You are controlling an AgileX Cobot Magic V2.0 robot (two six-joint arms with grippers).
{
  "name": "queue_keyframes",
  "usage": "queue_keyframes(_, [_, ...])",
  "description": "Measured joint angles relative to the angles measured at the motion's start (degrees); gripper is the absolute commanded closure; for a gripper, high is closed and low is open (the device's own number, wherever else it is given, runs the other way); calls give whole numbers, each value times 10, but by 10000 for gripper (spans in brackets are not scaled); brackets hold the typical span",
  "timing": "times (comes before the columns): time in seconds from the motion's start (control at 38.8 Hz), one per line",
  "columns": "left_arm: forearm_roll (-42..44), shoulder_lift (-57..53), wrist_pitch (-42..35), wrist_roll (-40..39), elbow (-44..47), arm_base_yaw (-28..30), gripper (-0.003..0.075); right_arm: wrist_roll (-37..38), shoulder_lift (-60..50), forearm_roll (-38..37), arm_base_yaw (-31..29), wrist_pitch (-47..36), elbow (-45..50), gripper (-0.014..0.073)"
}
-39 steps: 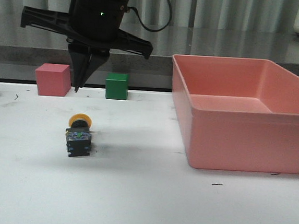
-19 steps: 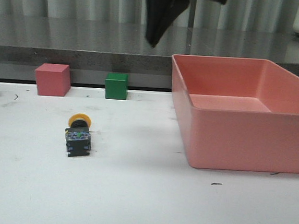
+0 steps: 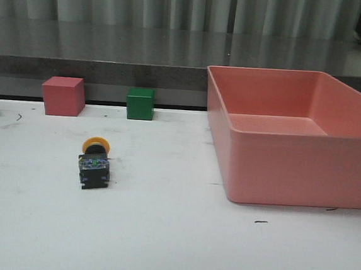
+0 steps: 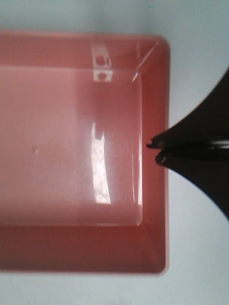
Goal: Place and stand button with both arms
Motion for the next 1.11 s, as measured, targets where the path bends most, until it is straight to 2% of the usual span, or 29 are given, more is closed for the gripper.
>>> queue_keyframes(0.21, [0,0,0,0,0,0,60,-31,-133,-14,-63,-81,157,657])
queue_keyframes(0.44, [0,0,0,0,0,0,60,-43,-322,-50,-66,-262,344,657])
queue_keyframes(0.65, [0,0,0,0,0,0,60,-46,-499,-88,-66,-364,481,657])
queue_keyframes(0.88, [0,0,0,0,0,0,60,-46,-658,-92,-66,-433,570,657])
queue_keyframes(1.11, [0,0,0,0,0,0,60,-47,-716,-93,-66,-439,590,657])
